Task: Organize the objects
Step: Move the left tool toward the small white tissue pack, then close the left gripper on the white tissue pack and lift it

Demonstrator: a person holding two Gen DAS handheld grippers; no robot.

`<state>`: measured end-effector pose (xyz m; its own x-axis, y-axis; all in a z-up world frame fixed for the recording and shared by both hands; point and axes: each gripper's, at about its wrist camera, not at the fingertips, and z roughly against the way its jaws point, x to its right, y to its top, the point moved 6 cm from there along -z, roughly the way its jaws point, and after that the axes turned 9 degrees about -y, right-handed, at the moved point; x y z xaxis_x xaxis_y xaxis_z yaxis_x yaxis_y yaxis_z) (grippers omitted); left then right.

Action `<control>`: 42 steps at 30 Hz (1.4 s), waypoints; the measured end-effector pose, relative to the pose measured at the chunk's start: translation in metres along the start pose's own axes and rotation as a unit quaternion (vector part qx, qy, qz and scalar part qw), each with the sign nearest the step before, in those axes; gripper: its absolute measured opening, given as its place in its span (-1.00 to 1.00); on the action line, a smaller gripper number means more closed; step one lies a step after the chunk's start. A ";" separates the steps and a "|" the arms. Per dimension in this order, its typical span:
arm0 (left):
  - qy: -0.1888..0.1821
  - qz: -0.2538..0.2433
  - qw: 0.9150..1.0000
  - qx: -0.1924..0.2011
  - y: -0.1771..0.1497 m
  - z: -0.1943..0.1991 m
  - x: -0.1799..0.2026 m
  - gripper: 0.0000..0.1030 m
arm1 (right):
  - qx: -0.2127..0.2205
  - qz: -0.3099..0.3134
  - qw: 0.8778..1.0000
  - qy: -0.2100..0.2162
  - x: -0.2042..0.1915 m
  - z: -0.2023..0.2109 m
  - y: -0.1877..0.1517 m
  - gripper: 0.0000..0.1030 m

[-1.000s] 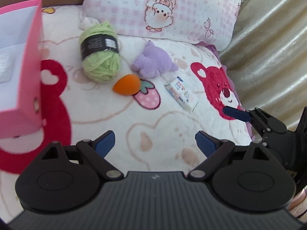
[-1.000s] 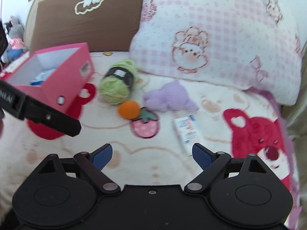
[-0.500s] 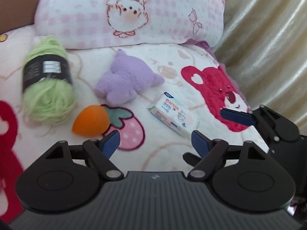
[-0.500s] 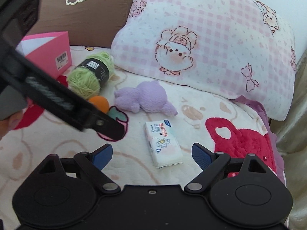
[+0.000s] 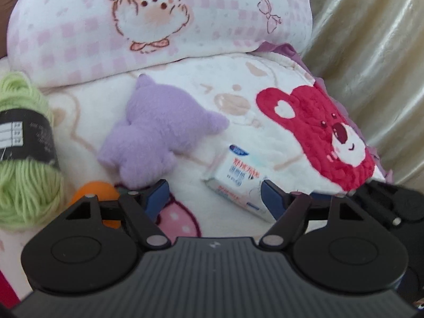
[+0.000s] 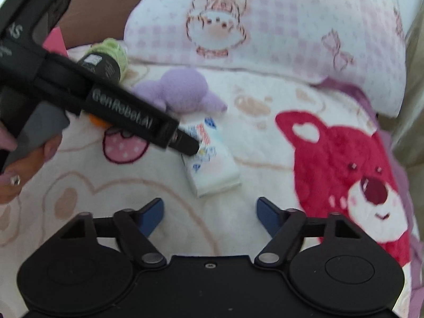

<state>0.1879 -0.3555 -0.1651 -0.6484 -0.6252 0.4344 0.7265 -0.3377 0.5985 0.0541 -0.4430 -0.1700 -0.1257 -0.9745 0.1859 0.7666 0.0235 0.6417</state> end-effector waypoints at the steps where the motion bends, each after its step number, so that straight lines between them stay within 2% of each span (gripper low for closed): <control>1: -0.006 0.001 1.000 0.002 0.002 -0.001 0.000 0.46 | -0.001 -0.005 1.000 0.005 0.000 -0.001 -0.001 0.44; 3: -0.013 -0.001 1.000 0.009 0.007 -0.003 0.002 0.46 | -0.001 -0.014 1.000 0.011 0.001 -0.001 -0.001 0.38; 4: -0.014 0.001 1.000 0.012 0.009 -0.005 0.002 0.46 | 0.000 -0.018 1.000 0.015 0.001 -0.002 0.000 0.32; 5: -0.013 0.009 1.000 0.016 0.011 -0.008 0.001 0.46 | 0.001 -0.020 1.000 0.021 0.000 -0.002 0.000 0.15; 7: -0.013 0.016 1.000 0.021 0.013 -0.012 -0.001 0.42 | 0.000 -0.016 1.000 0.025 -0.002 -0.005 0.001 0.06; 8: -0.013 0.018 0.999 0.025 0.014 -0.013 -0.001 0.35 | 0.002 -0.013 1.000 0.022 -0.003 -0.005 0.002 0.02; 11: -0.020 0.023 0.999 0.018 0.012 -0.016 0.001 -0.02 | 0.006 -0.014 1.000 0.019 -0.006 -0.007 0.005 -0.03; 13: -0.033 0.033 0.999 0.008 0.010 -0.018 0.002 -0.06 | 0.007 -0.024 1.000 0.020 -0.005 -0.007 0.006 -0.03; 16: -0.025 0.030 0.999 0.003 0.007 -0.017 0.004 -0.08 | 0.006 -0.039 0.999 0.023 -0.002 -0.010 0.006 -0.02; 22: -0.037 0.078 0.996 -0.010 -0.004 -0.010 0.002 -0.08 | 0.011 -0.046 0.998 0.030 -0.003 -0.006 0.005 0.00; 27: -0.043 0.113 0.992 -0.040 -0.023 0.005 0.000 -0.09 | 0.015 -0.039 0.998 0.039 -0.008 0.000 0.001 0.00; 32: -0.040 0.146 0.986 -0.061 -0.044 0.021 -0.003 -0.08 | 0.013 -0.032 0.997 0.065 -0.019 0.009 -0.004 0.06; 34: -0.039 0.173 0.982 -0.071 -0.056 0.031 -0.007 -0.07 | 0.010 -0.026 0.996 0.079 -0.026 0.014 -0.007 0.08; 37: -0.029 0.202 0.976 -0.081 -0.072 0.044 -0.009 -0.06 | -0.009 -0.049 0.991 0.124 -0.033 0.022 -0.012 0.24; 38: -0.029 0.206 0.975 -0.082 -0.076 0.046 -0.009 -0.06 | -0.012 -0.056 0.989 0.135 -0.036 0.024 -0.014 0.32; 40: -0.020 0.208 0.975 -0.080 -0.083 0.051 -0.010 -0.06 | -0.013 -0.053 0.988 0.146 -0.042 0.028 -0.019 0.34; 42: -0.011 0.207 0.976 -0.071 -0.085 0.054 -0.012 -0.07 | -0.010 -0.036 0.990 0.137 -0.049 0.028 -0.022 0.36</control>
<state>0.1213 -0.2816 -0.1853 -0.2973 -0.7133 0.6347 0.9501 -0.1554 0.2703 0.0255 -0.3898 -0.1724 -0.0066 -0.9975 -0.0706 0.7745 -0.0498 0.6306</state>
